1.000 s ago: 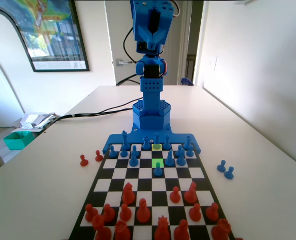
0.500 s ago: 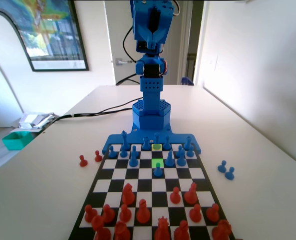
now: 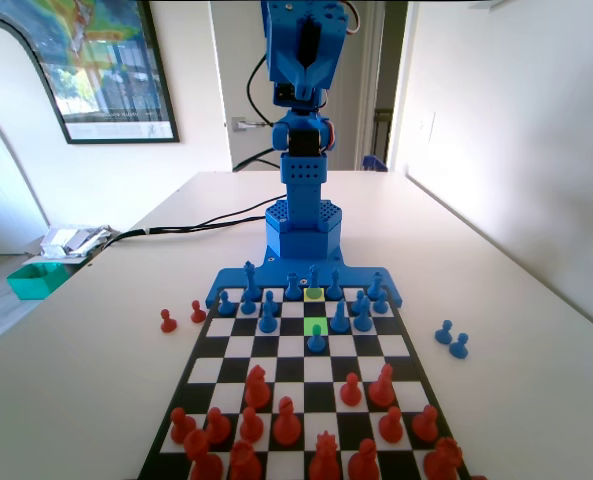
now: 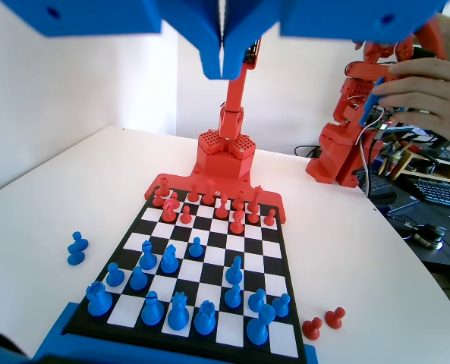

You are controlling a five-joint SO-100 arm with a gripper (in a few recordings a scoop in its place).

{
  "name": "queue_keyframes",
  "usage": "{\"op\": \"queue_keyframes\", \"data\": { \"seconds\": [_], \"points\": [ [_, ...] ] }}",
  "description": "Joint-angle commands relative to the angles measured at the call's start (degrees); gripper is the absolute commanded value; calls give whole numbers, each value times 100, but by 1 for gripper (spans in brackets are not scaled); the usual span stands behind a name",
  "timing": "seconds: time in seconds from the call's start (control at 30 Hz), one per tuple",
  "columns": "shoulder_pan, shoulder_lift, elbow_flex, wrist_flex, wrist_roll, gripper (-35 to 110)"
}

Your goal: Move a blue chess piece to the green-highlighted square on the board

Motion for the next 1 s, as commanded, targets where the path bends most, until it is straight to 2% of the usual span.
{"op": "queue_keyframes", "data": {
  "seconds": [0.0, 0.3, 0.63, 0.87, 0.97],
  "points": [
    [-9, 18, 0, -105, -44, 2],
    [-79, 18, 0, -97, -79, 1],
    [-334, -272, -308, -149, -1767, 1],
    [-861, -765, -580, -835, -2549, 1],
    [-1037, -1143, -844, -729, -2927, 1]
  ]
}}
